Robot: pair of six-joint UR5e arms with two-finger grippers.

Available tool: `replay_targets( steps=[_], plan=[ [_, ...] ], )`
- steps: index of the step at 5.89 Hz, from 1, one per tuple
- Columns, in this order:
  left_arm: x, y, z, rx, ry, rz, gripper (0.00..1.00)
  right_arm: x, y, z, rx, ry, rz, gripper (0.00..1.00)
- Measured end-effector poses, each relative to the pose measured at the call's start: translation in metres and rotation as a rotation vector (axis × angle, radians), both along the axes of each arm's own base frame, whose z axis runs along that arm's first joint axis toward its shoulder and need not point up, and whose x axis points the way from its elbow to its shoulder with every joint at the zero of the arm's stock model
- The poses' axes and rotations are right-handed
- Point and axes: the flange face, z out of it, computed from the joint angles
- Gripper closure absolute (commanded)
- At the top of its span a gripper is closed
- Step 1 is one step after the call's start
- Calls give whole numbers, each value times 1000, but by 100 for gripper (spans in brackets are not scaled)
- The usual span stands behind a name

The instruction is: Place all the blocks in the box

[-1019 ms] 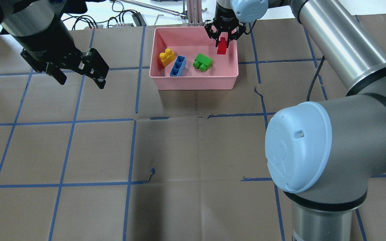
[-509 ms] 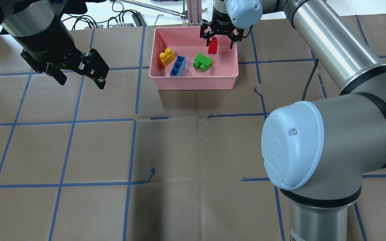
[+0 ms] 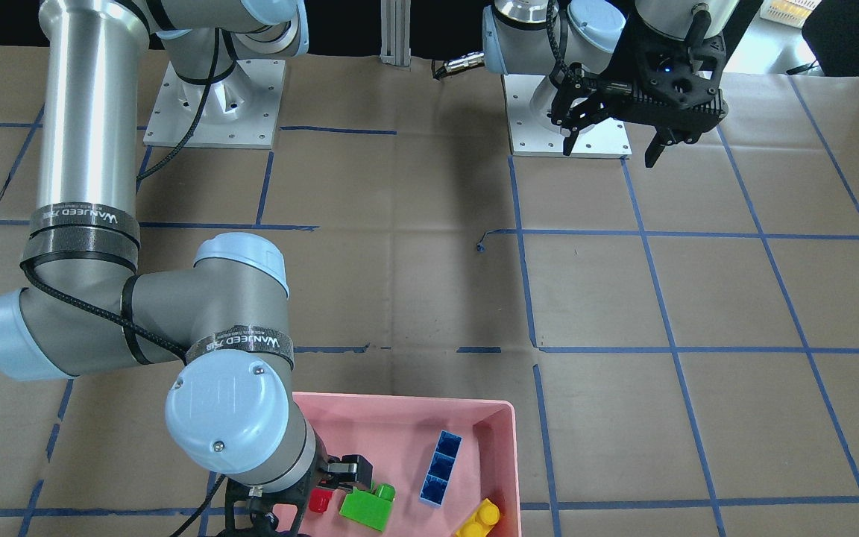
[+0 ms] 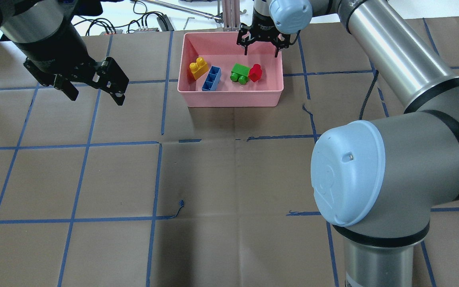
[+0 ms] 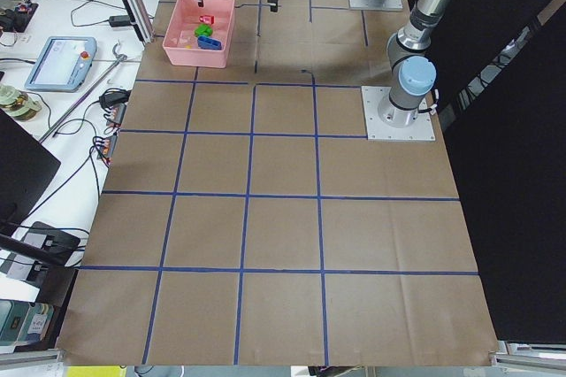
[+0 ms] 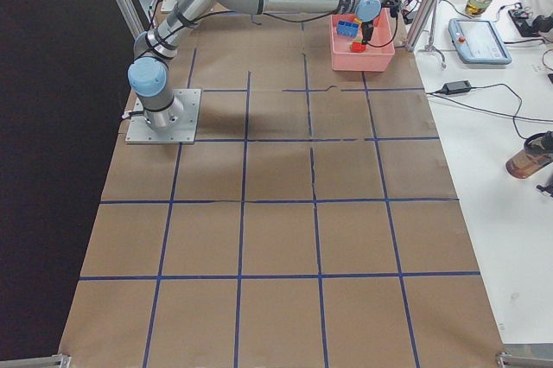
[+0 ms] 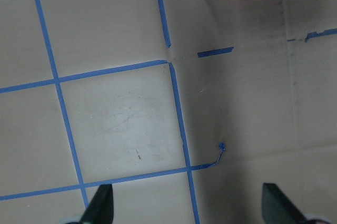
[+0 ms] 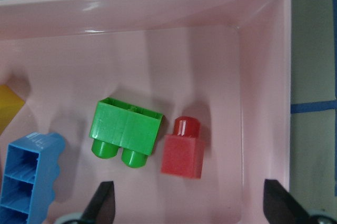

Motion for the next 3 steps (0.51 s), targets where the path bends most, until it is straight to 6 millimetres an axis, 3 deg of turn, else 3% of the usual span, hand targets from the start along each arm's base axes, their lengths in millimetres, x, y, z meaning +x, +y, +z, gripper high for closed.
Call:
replay_targets(
  steps=[2, 3],
  plan=[
    [0, 0, 0, 1, 0, 0, 1, -4, 0, 9, -16, 11, 80, 1],
    [0, 0, -1, 2, 0, 0, 1, -19, 3, 30, -26, 14, 70, 1]
  ],
)
